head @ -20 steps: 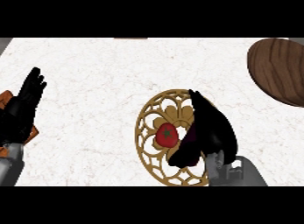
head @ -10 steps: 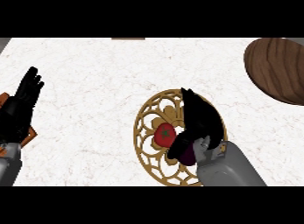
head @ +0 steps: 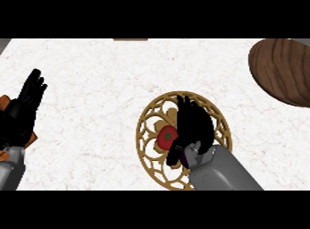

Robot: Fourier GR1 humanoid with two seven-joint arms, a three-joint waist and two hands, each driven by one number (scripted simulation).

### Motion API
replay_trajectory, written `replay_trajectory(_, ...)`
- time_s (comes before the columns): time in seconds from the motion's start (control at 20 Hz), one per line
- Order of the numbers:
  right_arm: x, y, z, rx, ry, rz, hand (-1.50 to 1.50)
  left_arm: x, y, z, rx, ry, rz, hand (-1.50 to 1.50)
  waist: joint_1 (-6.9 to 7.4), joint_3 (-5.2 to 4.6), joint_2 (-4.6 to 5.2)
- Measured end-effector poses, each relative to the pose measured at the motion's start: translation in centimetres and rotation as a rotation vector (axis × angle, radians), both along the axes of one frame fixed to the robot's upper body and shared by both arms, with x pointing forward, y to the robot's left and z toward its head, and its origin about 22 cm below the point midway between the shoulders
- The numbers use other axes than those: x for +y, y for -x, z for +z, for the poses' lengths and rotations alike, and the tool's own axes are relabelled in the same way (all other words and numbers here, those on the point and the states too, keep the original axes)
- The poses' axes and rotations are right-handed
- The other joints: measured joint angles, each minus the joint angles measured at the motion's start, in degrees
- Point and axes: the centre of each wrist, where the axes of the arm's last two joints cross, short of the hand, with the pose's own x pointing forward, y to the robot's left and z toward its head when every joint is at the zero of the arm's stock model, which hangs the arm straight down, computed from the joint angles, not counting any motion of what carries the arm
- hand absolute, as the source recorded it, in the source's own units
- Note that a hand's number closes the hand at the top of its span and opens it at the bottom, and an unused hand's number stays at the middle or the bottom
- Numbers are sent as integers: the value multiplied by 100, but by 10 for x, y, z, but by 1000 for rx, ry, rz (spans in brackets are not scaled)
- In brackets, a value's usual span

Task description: Pick the tomato from the placemat and place it in the bowl

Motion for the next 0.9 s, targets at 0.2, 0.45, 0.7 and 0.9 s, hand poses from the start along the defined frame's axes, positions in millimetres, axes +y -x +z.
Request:
replay_trajectory(0.2, 2, 0, -12, 38, 0, -2, -150, 0, 1, 2, 4, 4, 4, 0, 0, 2, 0)
replay_trajectory(0.45, 9, 7, -26, 55, 7, -11, -150, 3, 0, -3, 1, 6, 8, 0, -6, 1, 3)
replay_trajectory(0.7, 10, 4, -31, 43, 14, -31, -150, 1, 0, -5, -2, 3, 8, 0, -12, 2, 3)
replay_trajectory(0.9, 7, -7, -38, 65, 19, -50, 150, -1, 8, -5, -2, 4, 2, 0, 18, 3, 5)
